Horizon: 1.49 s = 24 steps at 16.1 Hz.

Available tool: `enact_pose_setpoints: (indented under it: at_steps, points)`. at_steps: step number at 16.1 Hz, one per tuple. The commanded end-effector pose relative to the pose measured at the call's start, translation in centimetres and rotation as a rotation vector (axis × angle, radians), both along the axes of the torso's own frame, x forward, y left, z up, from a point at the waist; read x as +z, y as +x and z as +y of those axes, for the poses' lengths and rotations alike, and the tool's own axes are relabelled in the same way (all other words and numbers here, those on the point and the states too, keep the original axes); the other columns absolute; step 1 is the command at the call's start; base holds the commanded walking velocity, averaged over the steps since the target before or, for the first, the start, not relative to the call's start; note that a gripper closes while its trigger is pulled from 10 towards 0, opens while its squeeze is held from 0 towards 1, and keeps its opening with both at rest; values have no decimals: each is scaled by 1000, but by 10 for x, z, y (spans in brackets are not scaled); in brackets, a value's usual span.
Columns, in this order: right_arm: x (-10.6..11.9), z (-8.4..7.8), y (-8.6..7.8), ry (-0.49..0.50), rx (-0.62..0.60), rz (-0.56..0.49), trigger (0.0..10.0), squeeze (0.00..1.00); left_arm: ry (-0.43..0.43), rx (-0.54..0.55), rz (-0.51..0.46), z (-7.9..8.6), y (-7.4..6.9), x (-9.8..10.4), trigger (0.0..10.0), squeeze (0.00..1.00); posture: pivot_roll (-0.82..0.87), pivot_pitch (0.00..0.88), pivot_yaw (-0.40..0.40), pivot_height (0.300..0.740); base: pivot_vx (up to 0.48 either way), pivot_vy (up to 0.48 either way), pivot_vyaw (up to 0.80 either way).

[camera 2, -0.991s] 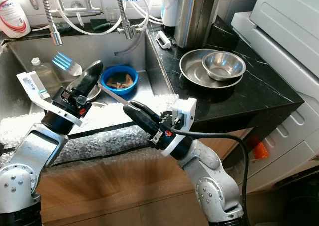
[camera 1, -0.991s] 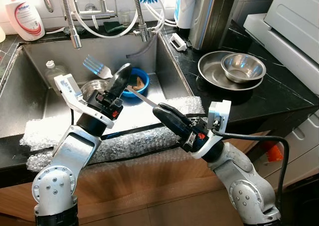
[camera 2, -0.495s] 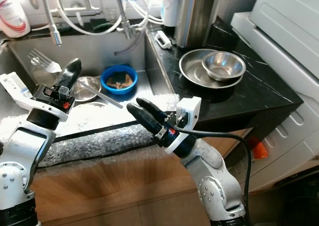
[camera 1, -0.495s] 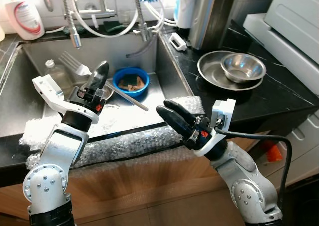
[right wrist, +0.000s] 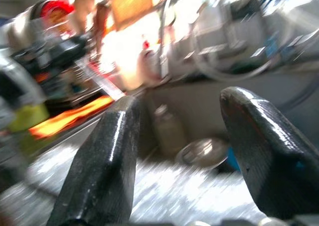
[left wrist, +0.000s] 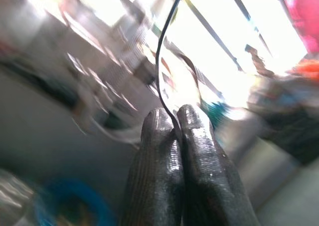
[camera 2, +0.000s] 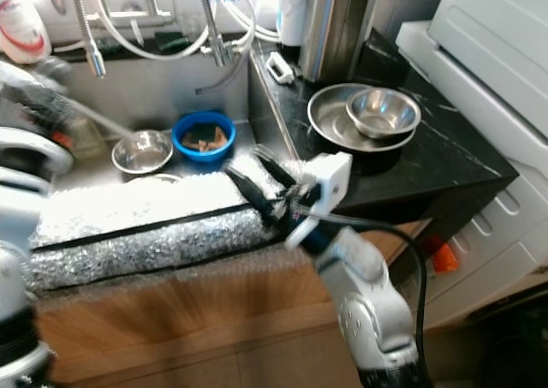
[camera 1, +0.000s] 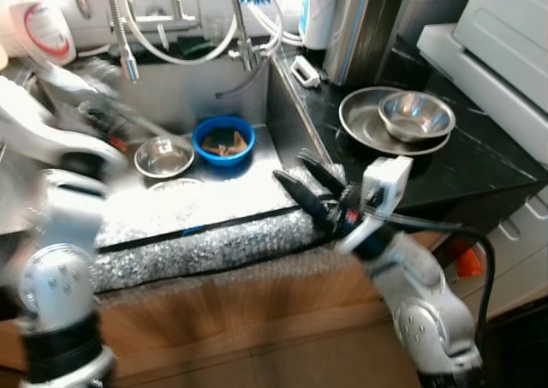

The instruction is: Kitchen organization

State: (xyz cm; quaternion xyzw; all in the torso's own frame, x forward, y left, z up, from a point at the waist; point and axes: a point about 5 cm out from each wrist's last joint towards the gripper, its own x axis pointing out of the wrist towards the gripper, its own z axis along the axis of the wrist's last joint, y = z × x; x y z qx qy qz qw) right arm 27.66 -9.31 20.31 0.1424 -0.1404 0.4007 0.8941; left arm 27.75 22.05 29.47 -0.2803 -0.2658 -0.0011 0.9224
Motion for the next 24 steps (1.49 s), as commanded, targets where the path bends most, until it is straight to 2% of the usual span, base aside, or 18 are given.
enact_pose_setpoints:
  at_steps: [1, 2, 3, 5, 6, 7, 9, 11, 13, 15, 18, 20, 24]
  points:
    - [3, -6, 5, -47, -95, -24, 10000, 247, 102, 102, 4, 4, -2, 1, 2196, 0, 70, 119, -38, 740, 0, 0, 0]
    - [3, -8, 7, -132, -155, -61, 10000, 0, 218, 160, 22, 6, -2, -2, 10000, 0, 64, 118, -37, 740, 0, 0, 0]
    - [3, -8, 6, -149, -171, -74, 10000, 0, 267, 183, 23, 7, -3, -3, 10000, 0, 65, 118, -36, 740, 0, 0, 0]
    - [5, -22, 3, -98, -307, -71, 10000, 0, 431, 248, 19, 12, -3, -4, 10000, 0, 67, 117, -32, 740, 0, 0, 0]
    - [3, -27, 1, -124, -337, -82, 10000, 0, 489, 270, 19, 14, -2, -5, 10000, 0, 65, 117, -31, 740, 0, 0, 0]
    - [-2, -34, -1, -166, -372, -85, 10000, 0, 584, 303, 26, 18, 1, -9, 10000, 0, 63, 119, -29, 740, 0, 0, 0]
    - [-9, -43, -6, -202, -399, -83, 10000, 0, 668, 335, 41, 23, 5, -16, 10000, 0, 64, 117, -27, 740, 0, 0, 0]
    - [-15, -48, -13, -213, -421, -56, 10000, 0, 689, 348, 60, 26, 11, -24, 10000, 0, 62, 118, -24, 740, 0, 0, 0]
    - [-18, -45, -16, -208, -415, -45, 10000, 0, 670, 343, 91, 26, 17, -37, 10000, 0, 53, 120, -22, 740, 0, 0, 0]
    - [-18, -40, -19, -189, -412, -46, 10000, 0, 702, 335, 111, 26, 24, -50, 10000, 0, 52, 121, -16, 740, 0, 0, 0]
    - [-18, -37, -21, -179, -404, -42, 10000, 0, 706, 327, 138, 27, 29, -63, 10000, 0, 65, 124, -21, 740, 0, 0, 0]
    - [-18, -32, -21, -176, -387, -41, 10000, 0, 677, 307, 185, 23, 39, -80, 10000, 0, 52, 119, -20, 740, 0, 0, 0]
    - [-16, -33, -20, -169, -394, -43, 10000, 0, 672, 267, 208, 16, 43, -92, 10000, 0, 48, 119, -19, 740, 0, 0, 0]
